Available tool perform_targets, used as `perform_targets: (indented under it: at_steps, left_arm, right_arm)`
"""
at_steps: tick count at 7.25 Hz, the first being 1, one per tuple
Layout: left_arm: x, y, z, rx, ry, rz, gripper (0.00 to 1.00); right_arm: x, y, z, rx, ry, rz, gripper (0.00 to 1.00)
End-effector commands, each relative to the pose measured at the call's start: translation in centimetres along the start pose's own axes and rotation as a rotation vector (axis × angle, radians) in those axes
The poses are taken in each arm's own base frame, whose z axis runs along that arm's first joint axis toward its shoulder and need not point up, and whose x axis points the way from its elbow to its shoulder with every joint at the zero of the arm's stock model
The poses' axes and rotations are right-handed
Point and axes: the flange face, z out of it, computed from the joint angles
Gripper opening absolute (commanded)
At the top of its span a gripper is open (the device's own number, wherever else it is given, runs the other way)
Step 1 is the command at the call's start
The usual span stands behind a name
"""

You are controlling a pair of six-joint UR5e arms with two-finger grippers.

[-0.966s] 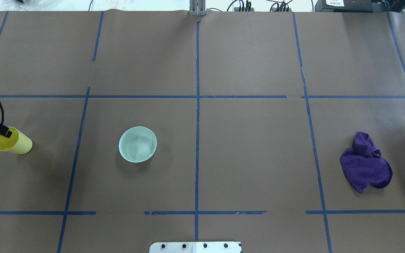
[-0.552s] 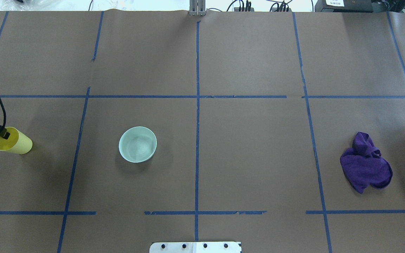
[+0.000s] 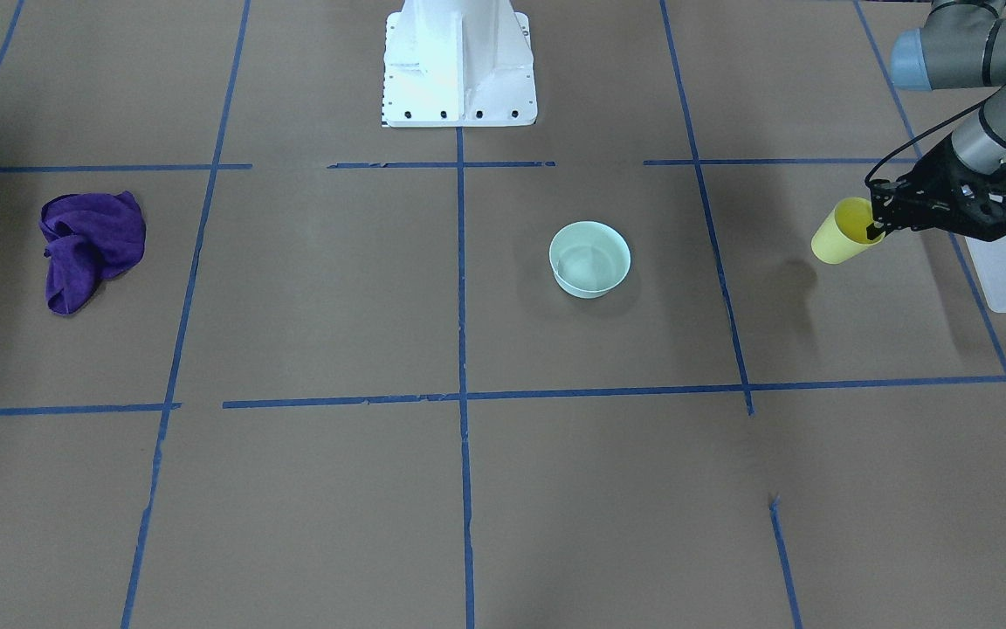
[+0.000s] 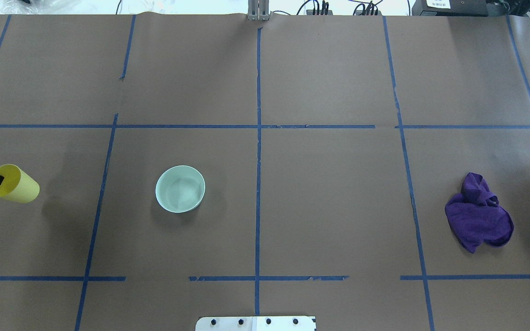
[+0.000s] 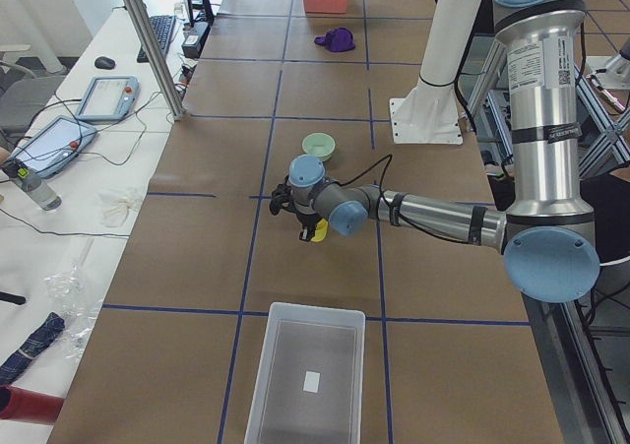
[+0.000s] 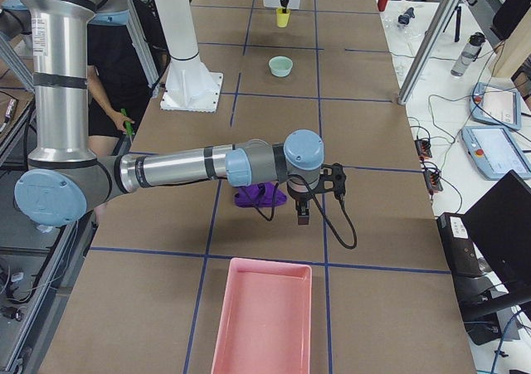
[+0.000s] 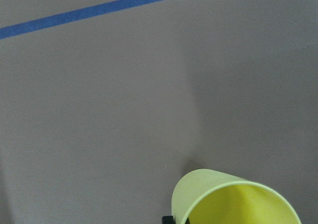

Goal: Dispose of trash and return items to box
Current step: 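Lift the yellow cup with left gripper while right gripper reaches for cloth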

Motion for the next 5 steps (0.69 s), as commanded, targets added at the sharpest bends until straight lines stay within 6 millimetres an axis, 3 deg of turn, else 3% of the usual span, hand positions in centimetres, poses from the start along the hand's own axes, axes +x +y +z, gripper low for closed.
perform_targets:
  at_steps: [1, 2, 3, 4, 5]
  left_arm:
    - [-2.2, -1.1, -5.0, 0.077, -0.018, -0.029, 0.0]
    - [-3.7, -1.0, -5.1, 0.073, -0.037, 0.078, 0.0]
    - [-7.9, -0.8, -7.4, 0.06, -0.094, 0.094, 0.0]
    - [-10.2, -1.5, -9.8, 0.057, -0.132, 0.137, 0.0]
    - [-12.0, -1.6, -11.9, 0.059, -0.155, 0.161, 0.0]
  right_arm:
    - [-5.6, -1.4, 3.0, -0.047, -0.005, 0.076, 1.0]
    - [-7.4, -2.4, 3.6, -0.031, -0.001, 0.047, 1.0]
    - [-8.8, -2.3, 4.2, 0.002, 0.008, 0.09, 1.0]
    - [-10.6, -1.8, 6.1, 0.059, 0.026, 0.092, 1.0]
    - [-10.6, 1.2, 8.8, 0.084, 0.016, 0.077, 1.0]
